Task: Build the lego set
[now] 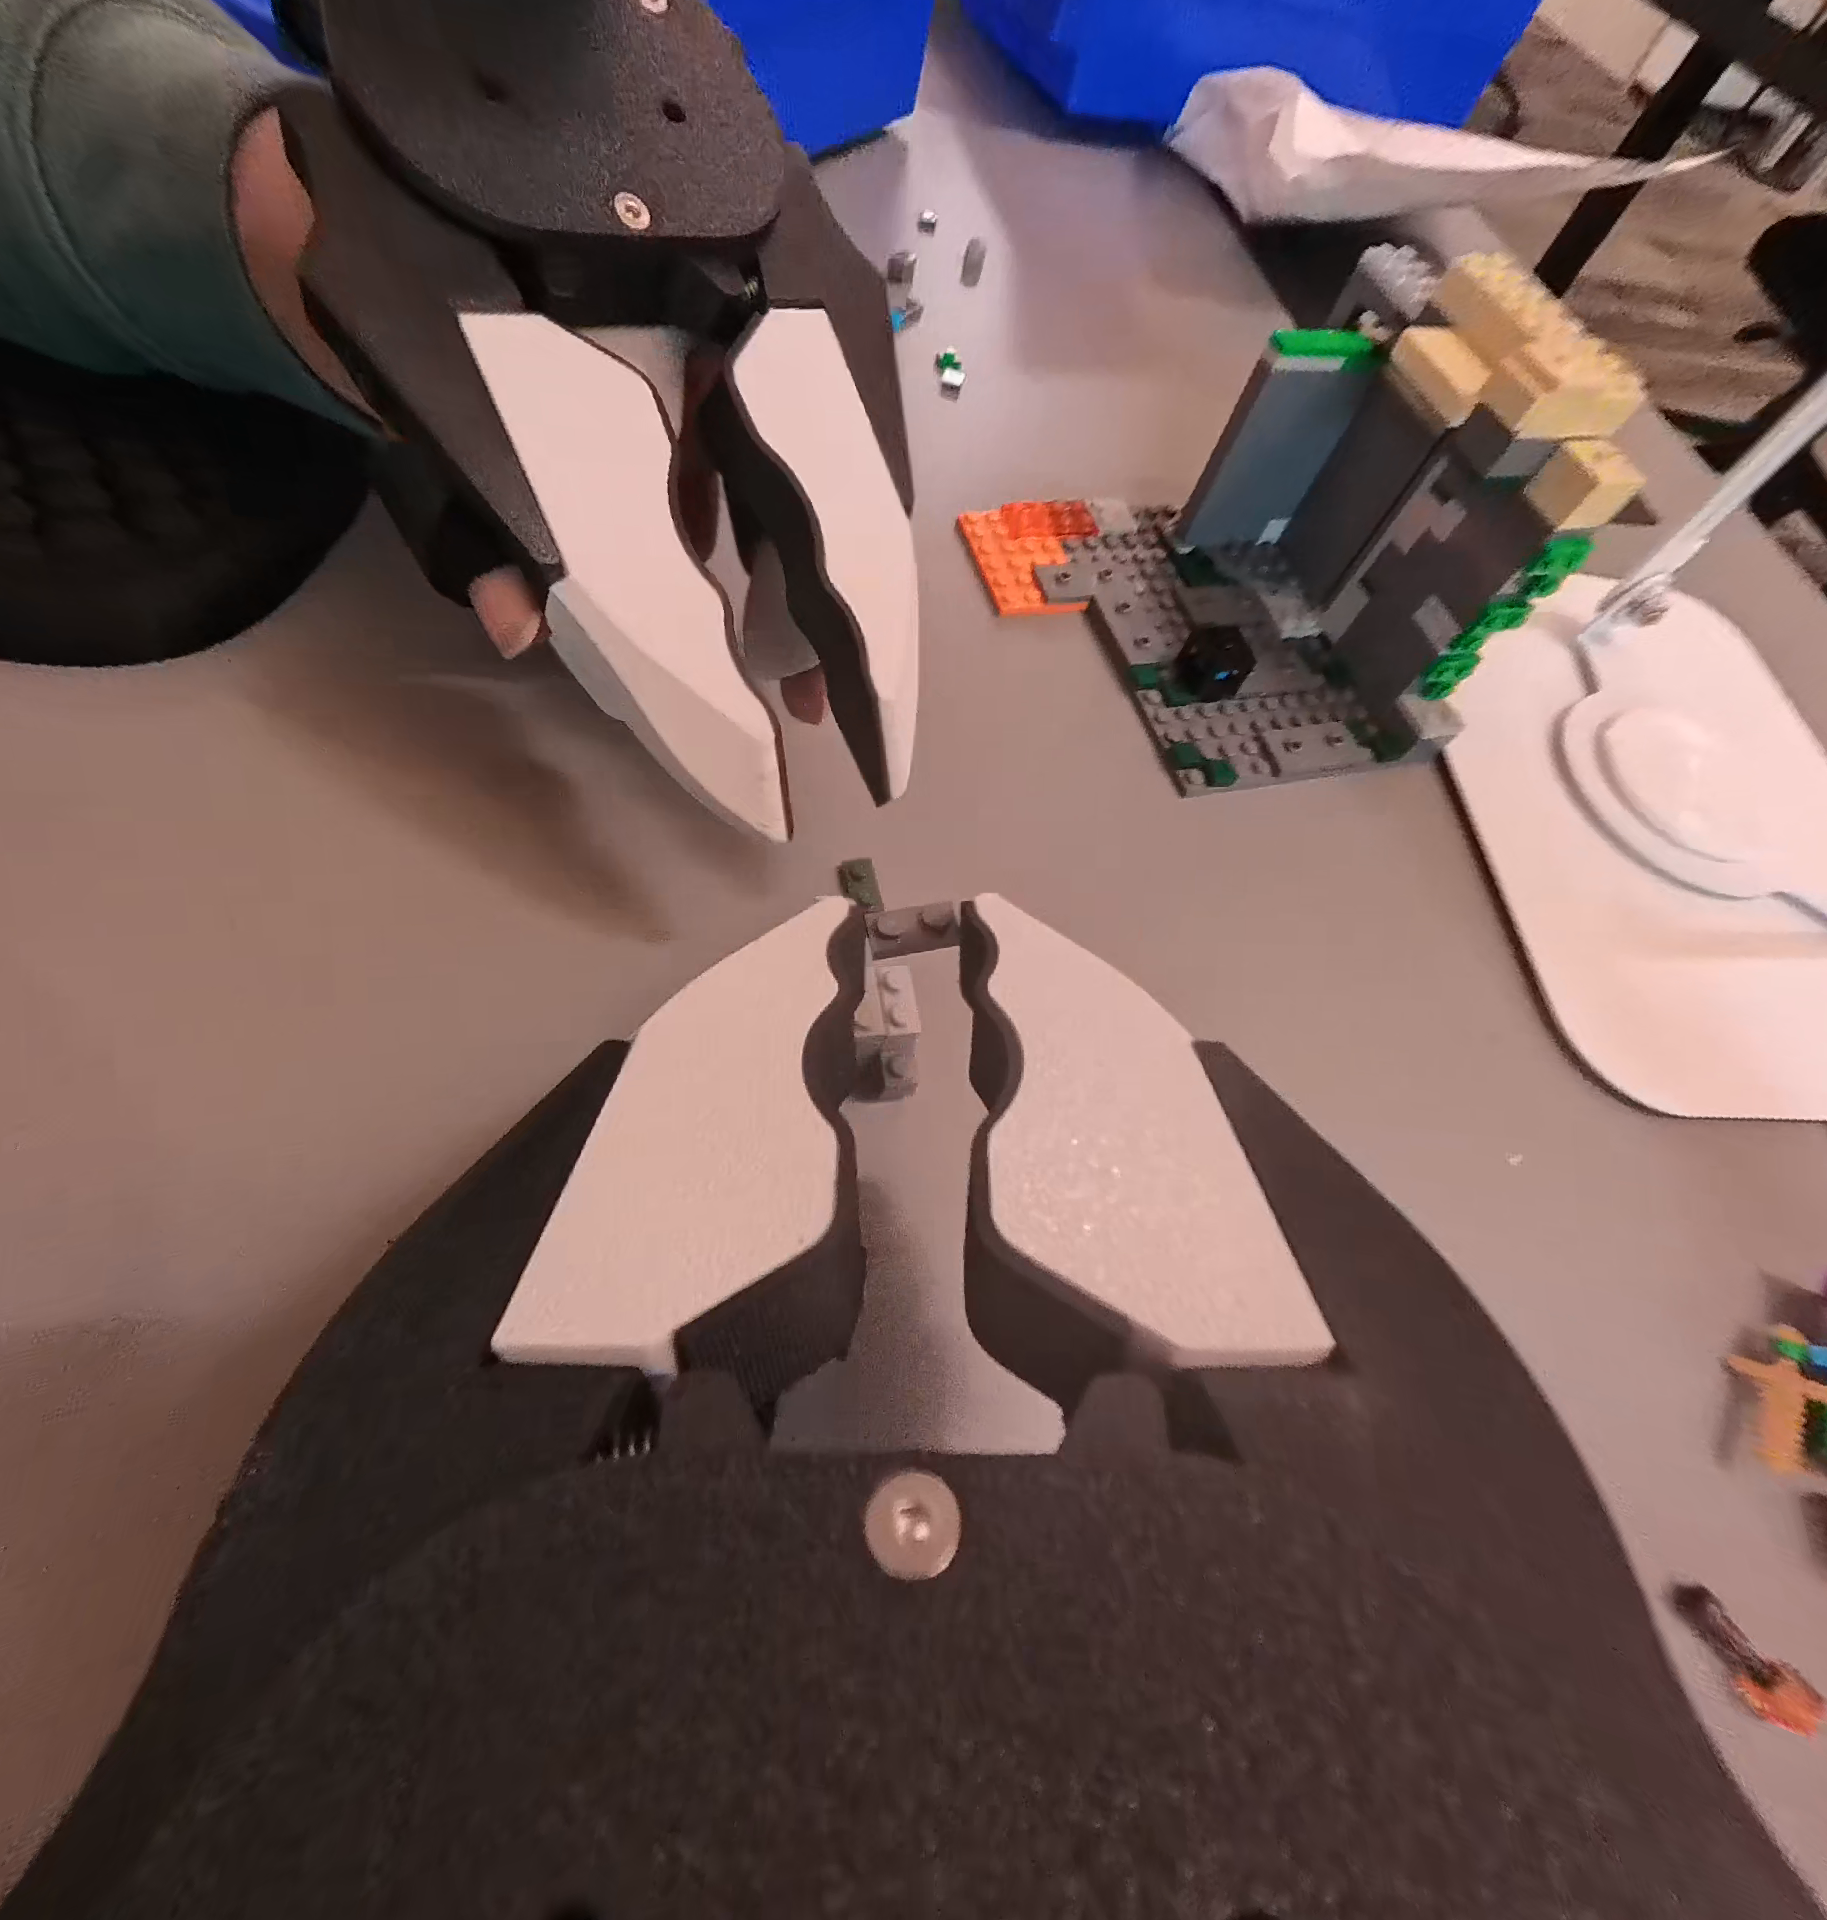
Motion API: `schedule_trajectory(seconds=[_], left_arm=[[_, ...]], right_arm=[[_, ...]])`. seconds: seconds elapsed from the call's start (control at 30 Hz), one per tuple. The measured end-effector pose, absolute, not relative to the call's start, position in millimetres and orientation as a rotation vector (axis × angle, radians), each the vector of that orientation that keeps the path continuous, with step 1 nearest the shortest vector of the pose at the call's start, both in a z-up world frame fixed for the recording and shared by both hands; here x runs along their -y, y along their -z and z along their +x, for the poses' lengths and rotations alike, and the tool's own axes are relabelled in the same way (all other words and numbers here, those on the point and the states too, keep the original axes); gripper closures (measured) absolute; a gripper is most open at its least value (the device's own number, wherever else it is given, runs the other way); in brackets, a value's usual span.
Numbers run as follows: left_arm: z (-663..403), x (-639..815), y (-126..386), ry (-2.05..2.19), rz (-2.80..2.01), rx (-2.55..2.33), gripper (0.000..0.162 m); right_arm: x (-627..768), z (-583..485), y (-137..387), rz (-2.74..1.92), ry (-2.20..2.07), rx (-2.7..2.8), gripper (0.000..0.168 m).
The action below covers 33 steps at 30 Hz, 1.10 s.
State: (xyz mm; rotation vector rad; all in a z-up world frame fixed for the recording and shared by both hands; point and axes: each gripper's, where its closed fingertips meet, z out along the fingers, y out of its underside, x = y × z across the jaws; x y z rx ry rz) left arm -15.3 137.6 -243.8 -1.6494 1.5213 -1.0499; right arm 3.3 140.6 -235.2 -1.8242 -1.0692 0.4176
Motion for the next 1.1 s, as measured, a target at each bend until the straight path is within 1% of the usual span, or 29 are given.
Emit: schedule_trajectory(seconds=[0.17,0.6,1.0,1.1], left_arm=[[-14.9,-137.2,249.3,1.044,-1.649,-1.54,0.142],[-16.4,-137.7,252.6,1.067,-1.658,-1.545,0.144],[-16.3,-136.2,253.9,1.073,-1.655,-1.551,0.145],[-15.9,-135.6,254.9,1.066,-1.654,-1.558,0.145]], right_arm=[[-140.6,0.3,252.0,-1.889,-0.424,1.085,0.151],[-140.0,-0.6,263.9,-1.925,-0.444,1.101,0.149],[-138.6,-0.2,258.7,-1.911,-0.469,1.084,0.145],[-137.1,2.6,252.8,-1.911,-0.48,1.083,0.149]])
